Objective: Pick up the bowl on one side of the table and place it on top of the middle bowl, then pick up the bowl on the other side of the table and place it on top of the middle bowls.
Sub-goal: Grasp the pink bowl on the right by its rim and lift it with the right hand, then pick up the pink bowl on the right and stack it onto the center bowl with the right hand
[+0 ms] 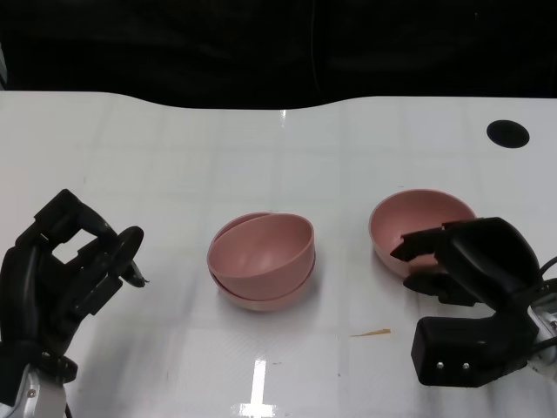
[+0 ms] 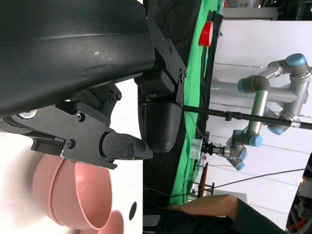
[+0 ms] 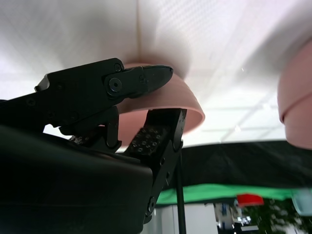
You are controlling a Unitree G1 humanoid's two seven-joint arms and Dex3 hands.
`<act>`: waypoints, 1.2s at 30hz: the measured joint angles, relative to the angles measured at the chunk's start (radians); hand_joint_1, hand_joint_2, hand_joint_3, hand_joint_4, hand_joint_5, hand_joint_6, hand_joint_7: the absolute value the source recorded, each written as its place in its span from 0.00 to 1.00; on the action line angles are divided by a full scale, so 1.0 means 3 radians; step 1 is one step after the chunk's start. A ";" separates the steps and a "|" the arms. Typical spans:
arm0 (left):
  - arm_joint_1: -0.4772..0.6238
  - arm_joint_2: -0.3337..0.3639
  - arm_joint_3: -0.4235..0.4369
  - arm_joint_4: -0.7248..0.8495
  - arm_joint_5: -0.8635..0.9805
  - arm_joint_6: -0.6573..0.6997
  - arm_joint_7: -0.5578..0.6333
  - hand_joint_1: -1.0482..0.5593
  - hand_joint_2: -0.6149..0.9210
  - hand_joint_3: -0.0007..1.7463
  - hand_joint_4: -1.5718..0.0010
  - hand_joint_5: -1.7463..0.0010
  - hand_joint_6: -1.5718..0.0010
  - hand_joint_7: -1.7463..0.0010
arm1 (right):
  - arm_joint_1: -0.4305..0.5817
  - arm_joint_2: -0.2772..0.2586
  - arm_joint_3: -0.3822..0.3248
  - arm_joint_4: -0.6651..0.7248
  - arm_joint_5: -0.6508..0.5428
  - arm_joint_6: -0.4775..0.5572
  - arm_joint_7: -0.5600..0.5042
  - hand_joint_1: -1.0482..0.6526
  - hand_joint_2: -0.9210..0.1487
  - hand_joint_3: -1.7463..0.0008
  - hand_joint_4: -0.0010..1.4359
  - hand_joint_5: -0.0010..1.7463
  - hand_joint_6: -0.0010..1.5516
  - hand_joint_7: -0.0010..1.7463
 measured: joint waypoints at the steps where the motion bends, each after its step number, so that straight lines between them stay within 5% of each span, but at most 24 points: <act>1: 0.0000 -0.0001 0.0000 0.0000 0.0000 0.0000 0.0002 0.58 0.98 0.16 0.40 0.00 0.57 0.00 | -0.0009 0.0004 0.0000 0.0015 0.0002 -0.0013 -0.0009 0.50 0.00 0.85 0.56 1.00 0.38 0.99; 11: 0.0001 -0.0003 -0.0004 0.0000 0.0006 -0.0001 0.0003 0.58 0.98 0.16 0.40 0.00 0.57 0.00 | -0.0013 0.0010 -0.0041 -0.0042 0.0137 -0.0083 0.0017 0.50 0.00 0.77 0.56 1.00 0.36 0.99; 24: 0.0004 -0.0008 -0.0036 0.0000 0.0093 -0.0040 0.0005 0.58 0.98 0.17 0.39 0.00 0.56 0.00 | -0.0012 -0.0102 -0.0205 -0.0481 0.0255 -0.0217 0.0143 0.50 0.00 0.81 0.55 1.00 0.34 0.96; 30: 0.0003 -0.0018 -0.0036 0.0004 0.0098 -0.0058 0.0006 0.59 0.98 0.17 0.39 0.00 0.56 0.00 | -0.0048 -0.0170 -0.0283 -0.0758 0.0352 -0.0326 0.0324 0.47 0.00 0.72 0.56 1.00 0.36 1.00; 32: 0.0004 -0.0020 -0.0035 0.0006 0.0097 -0.0062 0.0006 0.59 0.98 0.17 0.39 0.00 0.56 0.00 | -0.0053 -0.0182 -0.0312 -0.0894 0.0388 -0.0325 0.0436 0.47 0.11 0.60 0.58 1.00 0.38 1.00; 36: 0.0004 -0.0035 -0.0037 0.0005 0.0099 -0.0063 0.0012 0.58 0.98 0.18 0.39 0.00 0.56 0.00 | -0.0069 -0.0177 -0.0326 -0.1165 0.0494 -0.0356 0.0652 0.47 0.15 0.54 0.59 1.00 0.39 1.00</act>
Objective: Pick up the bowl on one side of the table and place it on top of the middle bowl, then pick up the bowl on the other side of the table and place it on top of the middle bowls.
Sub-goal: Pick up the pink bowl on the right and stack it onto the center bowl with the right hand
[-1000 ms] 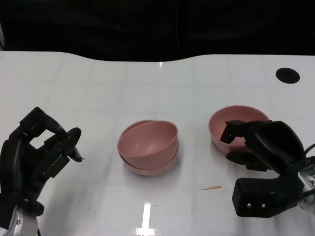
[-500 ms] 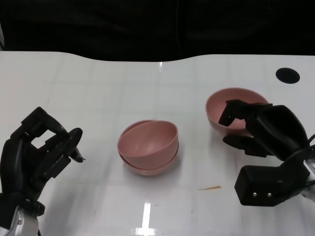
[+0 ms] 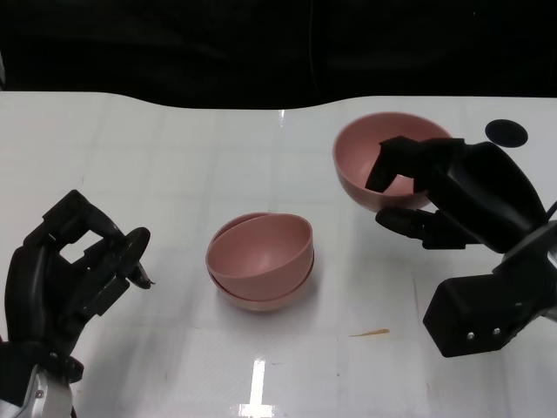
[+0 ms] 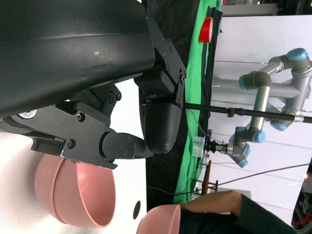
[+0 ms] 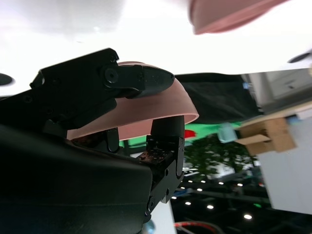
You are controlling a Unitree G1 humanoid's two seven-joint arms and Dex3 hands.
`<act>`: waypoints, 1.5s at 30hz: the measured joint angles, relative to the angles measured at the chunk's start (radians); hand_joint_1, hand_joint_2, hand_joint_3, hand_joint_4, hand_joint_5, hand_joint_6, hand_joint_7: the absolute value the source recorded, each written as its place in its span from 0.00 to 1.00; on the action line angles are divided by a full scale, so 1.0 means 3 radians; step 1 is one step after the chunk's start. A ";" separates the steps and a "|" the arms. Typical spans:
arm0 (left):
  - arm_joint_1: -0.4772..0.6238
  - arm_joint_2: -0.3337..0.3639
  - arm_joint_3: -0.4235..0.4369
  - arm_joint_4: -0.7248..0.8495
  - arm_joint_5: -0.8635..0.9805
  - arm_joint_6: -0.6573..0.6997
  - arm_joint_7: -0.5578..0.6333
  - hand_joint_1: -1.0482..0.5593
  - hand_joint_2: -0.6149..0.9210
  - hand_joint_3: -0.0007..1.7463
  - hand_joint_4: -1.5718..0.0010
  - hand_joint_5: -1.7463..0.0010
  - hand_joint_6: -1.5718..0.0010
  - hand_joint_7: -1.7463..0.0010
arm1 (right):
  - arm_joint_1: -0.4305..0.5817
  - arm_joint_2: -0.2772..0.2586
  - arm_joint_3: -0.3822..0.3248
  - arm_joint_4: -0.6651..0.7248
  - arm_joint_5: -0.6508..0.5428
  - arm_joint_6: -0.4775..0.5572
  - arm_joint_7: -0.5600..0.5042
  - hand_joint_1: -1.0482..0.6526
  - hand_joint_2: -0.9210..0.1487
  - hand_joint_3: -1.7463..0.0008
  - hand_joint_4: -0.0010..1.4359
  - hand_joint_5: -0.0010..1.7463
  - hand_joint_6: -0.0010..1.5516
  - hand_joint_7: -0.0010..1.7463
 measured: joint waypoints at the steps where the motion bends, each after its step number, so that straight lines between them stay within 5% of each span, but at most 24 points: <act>1: 0.0000 0.0000 0.0002 0.0000 0.0001 -0.0001 0.0002 0.58 0.98 0.18 0.39 0.00 0.56 0.00 | -0.0002 0.0008 0.0000 -0.0072 0.0044 0.0004 0.0088 0.46 0.15 0.54 0.59 1.00 0.39 1.00; 17: 0.0001 -0.0042 -0.0004 0.0015 0.0018 -0.0079 0.0050 0.57 0.97 0.18 0.39 0.00 0.57 0.00 | -0.0238 0.0509 0.0182 -0.0614 0.0175 0.0123 0.0831 0.46 0.23 0.52 0.63 1.00 0.43 0.99; 28: 0.0001 -0.0045 -0.0002 0.0032 0.0040 -0.0118 0.0084 0.57 0.96 0.19 0.39 0.00 0.56 0.00 | -0.0245 0.0621 0.0335 -0.0645 0.0154 0.0094 0.0917 0.47 0.28 0.53 0.65 1.00 0.43 1.00; 45: 0.0005 -0.0066 -0.0004 0.0019 0.0016 -0.0118 0.0108 0.57 0.96 0.21 0.39 0.00 0.56 0.00 | -0.0152 0.0737 0.0476 -0.0421 0.0155 -0.0090 0.0899 0.47 0.22 0.53 0.63 1.00 0.42 1.00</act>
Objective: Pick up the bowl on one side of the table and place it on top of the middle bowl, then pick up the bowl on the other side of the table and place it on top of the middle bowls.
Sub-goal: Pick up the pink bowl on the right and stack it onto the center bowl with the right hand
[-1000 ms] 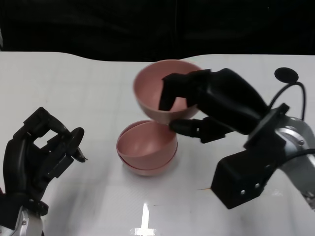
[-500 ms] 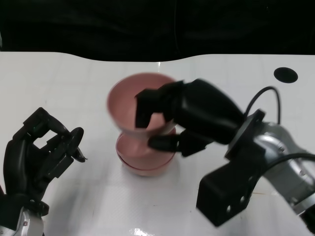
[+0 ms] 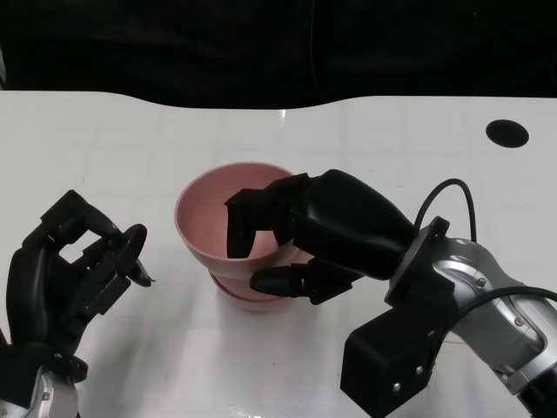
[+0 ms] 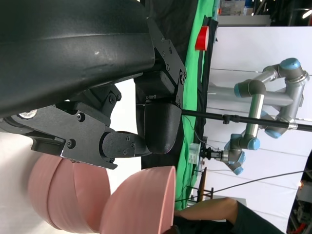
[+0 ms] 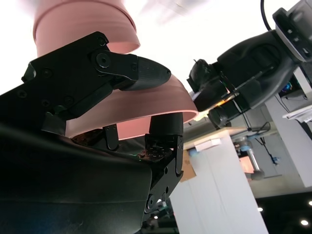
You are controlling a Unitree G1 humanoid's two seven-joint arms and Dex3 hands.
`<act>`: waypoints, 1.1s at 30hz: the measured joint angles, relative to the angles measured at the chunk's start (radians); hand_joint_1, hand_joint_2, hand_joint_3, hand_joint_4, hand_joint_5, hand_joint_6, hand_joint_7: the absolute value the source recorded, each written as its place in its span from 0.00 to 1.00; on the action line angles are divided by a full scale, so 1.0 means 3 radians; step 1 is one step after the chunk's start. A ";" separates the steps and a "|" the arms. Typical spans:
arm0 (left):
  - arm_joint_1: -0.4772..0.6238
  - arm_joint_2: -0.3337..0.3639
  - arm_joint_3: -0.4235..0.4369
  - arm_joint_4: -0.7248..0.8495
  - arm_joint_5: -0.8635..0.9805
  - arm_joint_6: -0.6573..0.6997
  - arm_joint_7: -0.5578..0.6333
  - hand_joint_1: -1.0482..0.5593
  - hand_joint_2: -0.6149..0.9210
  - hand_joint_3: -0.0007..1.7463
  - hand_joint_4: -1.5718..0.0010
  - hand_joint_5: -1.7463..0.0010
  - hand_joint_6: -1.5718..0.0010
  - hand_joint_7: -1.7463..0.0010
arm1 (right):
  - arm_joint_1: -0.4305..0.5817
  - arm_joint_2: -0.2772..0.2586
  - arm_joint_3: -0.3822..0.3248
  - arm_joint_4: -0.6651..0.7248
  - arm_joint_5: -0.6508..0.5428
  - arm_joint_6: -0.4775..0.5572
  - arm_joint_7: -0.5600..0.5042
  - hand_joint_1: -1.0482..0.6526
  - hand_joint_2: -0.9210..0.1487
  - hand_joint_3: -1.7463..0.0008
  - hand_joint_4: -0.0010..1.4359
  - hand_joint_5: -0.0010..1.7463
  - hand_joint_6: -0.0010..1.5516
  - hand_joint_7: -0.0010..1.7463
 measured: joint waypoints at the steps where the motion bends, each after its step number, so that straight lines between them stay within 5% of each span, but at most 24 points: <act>1: 0.0000 0.0000 0.0000 0.0000 -0.0004 0.0000 0.0000 0.57 0.96 0.21 0.39 0.00 0.56 0.00 | 0.0000 0.0000 0.0000 0.0003 0.0000 -0.0001 0.0000 0.47 0.22 0.53 0.63 1.00 0.42 1.00; 18: 0.0001 0.0000 -0.0001 0.0000 -0.0009 0.0000 0.0000 0.57 0.95 0.22 0.39 0.00 0.56 0.00 | 0.0000 0.0006 0.0000 0.0005 0.0000 -0.0029 0.0000 0.47 0.23 0.53 0.63 1.00 0.41 1.00; 24: 0.0003 0.0001 -0.0010 0.0002 -0.0008 0.0000 0.0000 0.58 0.96 0.22 0.39 0.00 0.57 0.00 | -0.0199 -0.0014 -0.0014 0.0646 -0.0077 -0.0110 -0.0186 0.46 0.16 0.56 0.60 1.00 0.39 1.00; 33: 0.0003 0.0002 -0.0017 0.0041 -0.0008 -0.0007 -0.0006 0.58 0.95 0.23 0.39 0.00 0.57 0.00 | -0.0287 -0.0009 -0.0010 0.0889 -0.0148 -0.0223 -0.0370 0.46 0.15 0.57 0.61 1.00 0.40 1.00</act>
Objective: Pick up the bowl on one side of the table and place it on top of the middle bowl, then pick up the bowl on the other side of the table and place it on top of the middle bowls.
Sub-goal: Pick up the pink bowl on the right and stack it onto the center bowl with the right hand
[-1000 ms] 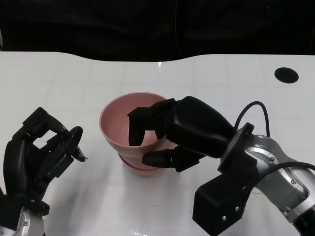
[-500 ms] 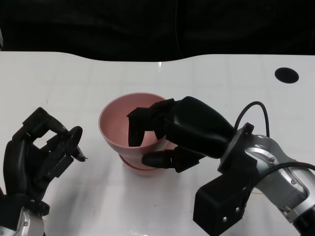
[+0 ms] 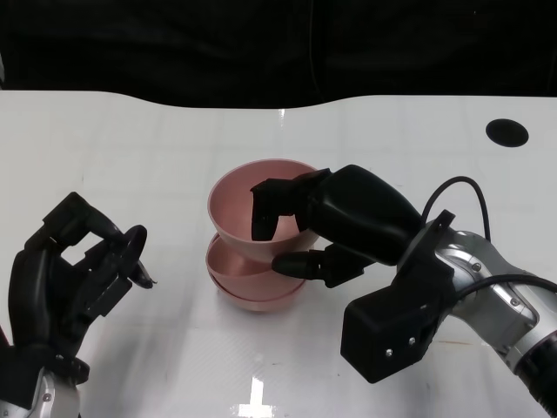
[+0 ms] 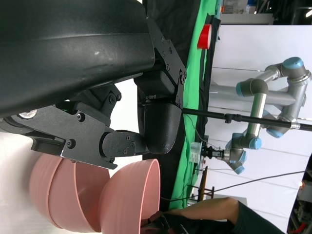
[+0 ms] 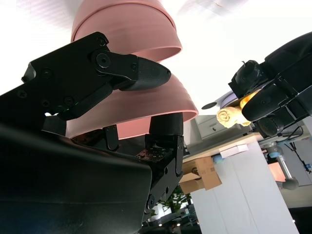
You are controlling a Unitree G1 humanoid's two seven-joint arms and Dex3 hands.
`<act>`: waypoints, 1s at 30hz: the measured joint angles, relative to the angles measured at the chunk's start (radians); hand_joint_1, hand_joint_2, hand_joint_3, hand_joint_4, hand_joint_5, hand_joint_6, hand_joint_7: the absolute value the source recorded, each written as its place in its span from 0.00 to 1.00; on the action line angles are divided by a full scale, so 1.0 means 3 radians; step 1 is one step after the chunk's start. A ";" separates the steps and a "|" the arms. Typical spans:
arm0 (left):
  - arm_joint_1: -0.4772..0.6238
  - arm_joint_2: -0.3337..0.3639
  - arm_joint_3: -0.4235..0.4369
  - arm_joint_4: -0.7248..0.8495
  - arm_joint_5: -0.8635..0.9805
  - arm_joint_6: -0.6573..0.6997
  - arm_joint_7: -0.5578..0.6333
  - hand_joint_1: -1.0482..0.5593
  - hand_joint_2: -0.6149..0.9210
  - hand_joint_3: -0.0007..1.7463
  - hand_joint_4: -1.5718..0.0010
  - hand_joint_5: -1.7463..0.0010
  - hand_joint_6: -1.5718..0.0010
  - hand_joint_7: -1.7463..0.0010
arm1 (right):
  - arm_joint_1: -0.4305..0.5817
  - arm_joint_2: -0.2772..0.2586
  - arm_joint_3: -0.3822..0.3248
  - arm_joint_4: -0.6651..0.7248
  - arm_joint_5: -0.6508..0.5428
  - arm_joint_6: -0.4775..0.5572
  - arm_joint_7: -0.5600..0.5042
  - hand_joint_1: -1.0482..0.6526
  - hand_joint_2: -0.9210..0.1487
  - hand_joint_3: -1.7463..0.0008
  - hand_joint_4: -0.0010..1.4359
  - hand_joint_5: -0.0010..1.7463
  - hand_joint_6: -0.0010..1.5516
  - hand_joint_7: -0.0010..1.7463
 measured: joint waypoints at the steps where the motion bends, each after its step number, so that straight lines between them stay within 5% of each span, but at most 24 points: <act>1: 0.0000 0.0000 0.0000 0.0004 0.0000 -0.0001 0.0000 0.58 0.95 0.23 0.39 0.00 0.57 0.00 | 0.0000 0.0000 0.0000 0.0004 0.0000 -0.0008 -0.0003 0.46 0.15 0.57 0.61 1.00 0.40 1.00; 30: 0.0000 0.0001 -0.0008 0.0025 0.0000 -0.0040 -0.0013 0.59 0.94 0.24 0.38 0.00 0.56 0.00 | -0.0001 0.0028 0.0111 0.0158 -0.0125 -0.0081 -0.0052 0.48 0.18 0.58 0.58 1.00 0.40 1.00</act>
